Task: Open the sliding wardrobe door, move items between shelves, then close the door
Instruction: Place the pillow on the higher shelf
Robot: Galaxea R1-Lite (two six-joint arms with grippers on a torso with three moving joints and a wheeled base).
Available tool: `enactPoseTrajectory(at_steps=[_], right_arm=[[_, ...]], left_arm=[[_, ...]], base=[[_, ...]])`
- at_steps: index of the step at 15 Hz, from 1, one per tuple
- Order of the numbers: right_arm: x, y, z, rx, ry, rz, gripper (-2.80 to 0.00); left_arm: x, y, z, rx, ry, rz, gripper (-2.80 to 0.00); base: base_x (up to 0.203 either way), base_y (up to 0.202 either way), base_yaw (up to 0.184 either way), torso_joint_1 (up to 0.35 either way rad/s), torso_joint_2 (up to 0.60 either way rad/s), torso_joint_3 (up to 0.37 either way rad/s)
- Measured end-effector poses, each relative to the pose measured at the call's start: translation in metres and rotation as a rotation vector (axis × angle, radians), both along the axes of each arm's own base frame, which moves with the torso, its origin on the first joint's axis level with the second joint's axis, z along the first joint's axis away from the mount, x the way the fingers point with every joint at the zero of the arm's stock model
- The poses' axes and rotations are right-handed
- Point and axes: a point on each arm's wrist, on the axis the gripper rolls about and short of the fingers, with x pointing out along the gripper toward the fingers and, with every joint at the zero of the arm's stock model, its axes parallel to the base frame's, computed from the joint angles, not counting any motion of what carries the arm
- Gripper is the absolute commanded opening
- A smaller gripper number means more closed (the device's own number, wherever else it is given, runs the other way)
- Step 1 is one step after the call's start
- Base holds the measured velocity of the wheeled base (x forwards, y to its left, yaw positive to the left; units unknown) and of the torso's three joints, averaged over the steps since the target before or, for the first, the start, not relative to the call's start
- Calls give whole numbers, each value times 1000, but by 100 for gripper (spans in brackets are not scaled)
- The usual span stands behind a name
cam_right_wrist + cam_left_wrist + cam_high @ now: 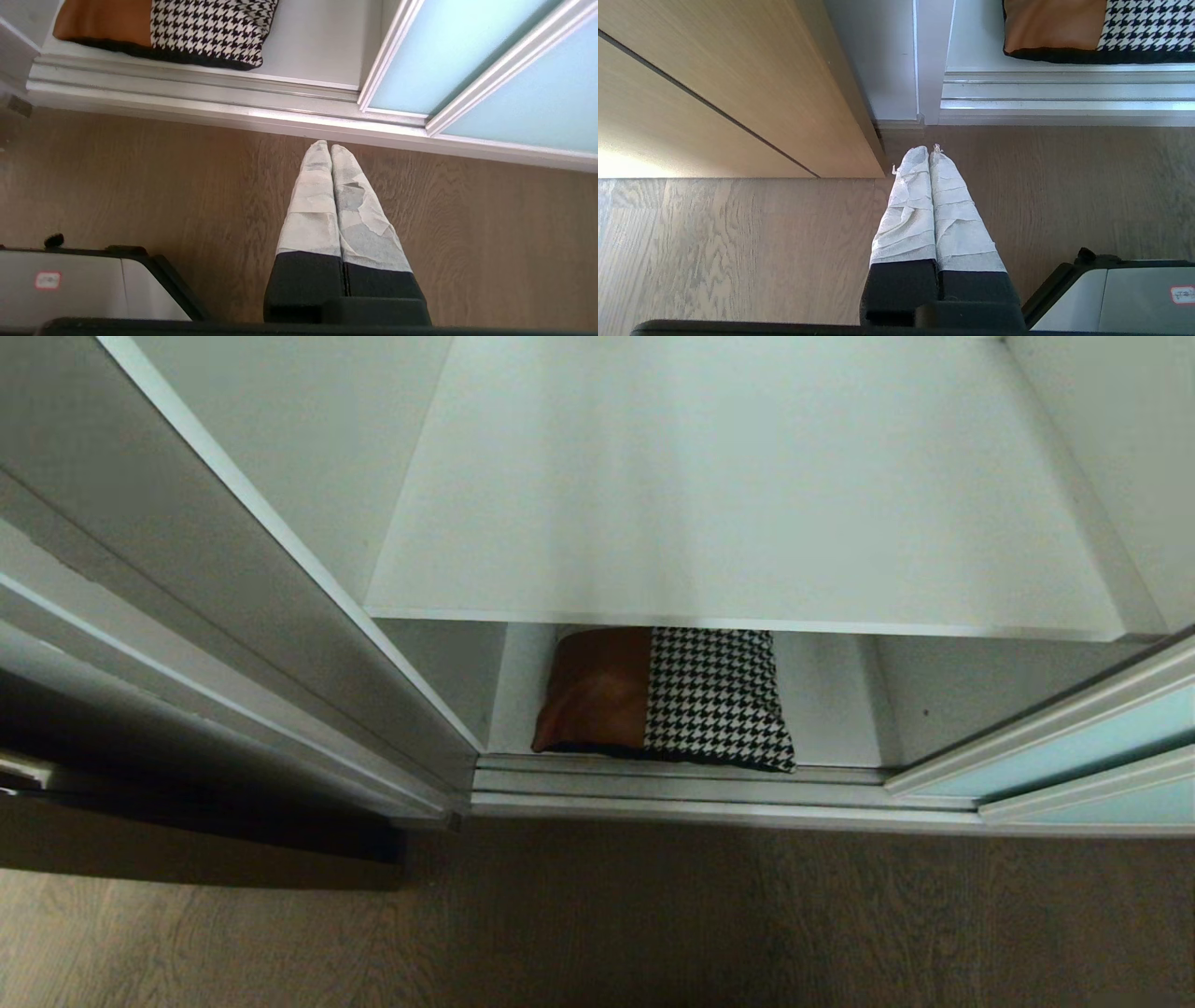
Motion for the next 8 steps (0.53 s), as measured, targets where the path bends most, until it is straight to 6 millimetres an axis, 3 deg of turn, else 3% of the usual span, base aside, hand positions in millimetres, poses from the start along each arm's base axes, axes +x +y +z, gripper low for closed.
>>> enactPoseTrajectory(at_steps=[8], right_arm=[[0, 0, 0, 2, -3, -2, -280]], left_arm=[[0, 0, 0, 0, 1, 0, -280]], base=[[0, 0, 0, 0, 0, 0]])
